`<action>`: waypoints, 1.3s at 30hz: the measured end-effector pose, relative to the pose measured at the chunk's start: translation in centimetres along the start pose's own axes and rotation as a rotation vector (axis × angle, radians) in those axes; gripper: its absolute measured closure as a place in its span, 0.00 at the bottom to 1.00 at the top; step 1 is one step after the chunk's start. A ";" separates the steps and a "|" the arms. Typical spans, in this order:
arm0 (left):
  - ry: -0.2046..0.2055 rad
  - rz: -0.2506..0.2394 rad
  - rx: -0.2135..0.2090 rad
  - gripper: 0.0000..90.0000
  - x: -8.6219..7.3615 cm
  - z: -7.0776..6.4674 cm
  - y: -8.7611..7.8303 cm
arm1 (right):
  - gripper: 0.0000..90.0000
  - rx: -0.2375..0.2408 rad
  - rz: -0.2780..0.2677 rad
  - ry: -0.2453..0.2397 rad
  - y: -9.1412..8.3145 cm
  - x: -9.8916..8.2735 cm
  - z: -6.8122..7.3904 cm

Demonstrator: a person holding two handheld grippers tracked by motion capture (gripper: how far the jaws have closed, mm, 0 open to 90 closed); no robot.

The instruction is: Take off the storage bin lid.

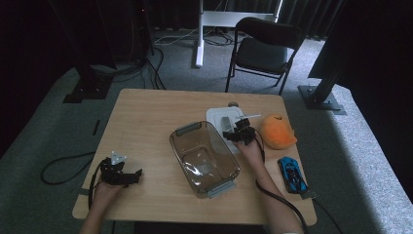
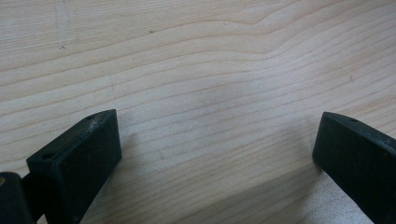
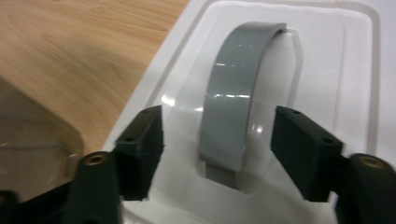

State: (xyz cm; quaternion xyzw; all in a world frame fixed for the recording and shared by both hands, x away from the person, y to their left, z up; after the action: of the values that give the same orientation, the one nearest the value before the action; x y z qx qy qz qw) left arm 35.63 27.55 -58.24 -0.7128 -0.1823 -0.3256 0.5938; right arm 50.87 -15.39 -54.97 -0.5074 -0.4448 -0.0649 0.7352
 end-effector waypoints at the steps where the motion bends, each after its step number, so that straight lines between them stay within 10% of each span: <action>1: 0.000 0.000 0.000 0.02 0.0 0.0 0.0 | 0.35 -0.002 0.001 -0.004 -0.2 0.1 0.1; 18: 0.000 0.000 0.000 0.02 0.0 0.0 0.0 | 0.30 -0.006 -0.051 -0.024 -5.1 1.2 -0.3; 39: -0.003 0.000 0.003 0.02 0.0 0.0 0.0 | 0.19 -0.108 -0.096 -0.001 -11.4 0.2 -4.5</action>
State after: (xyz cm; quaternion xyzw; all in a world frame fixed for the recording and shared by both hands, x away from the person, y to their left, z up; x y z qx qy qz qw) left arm 35.66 27.55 -58.24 -0.7125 -0.1836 -0.3241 0.5947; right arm 47.40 -24.31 -47.38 -0.5245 -0.4650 -0.1237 0.7024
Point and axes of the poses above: each handheld gripper's, and its own axes: y roughly forward along the jaws, x roughly out of its top, z roughly to its left, the point moved 5 cm from there along y, roughly forward along the jaws, and after that the axes turned 8 degrees about -y, right-handed, at the moved point
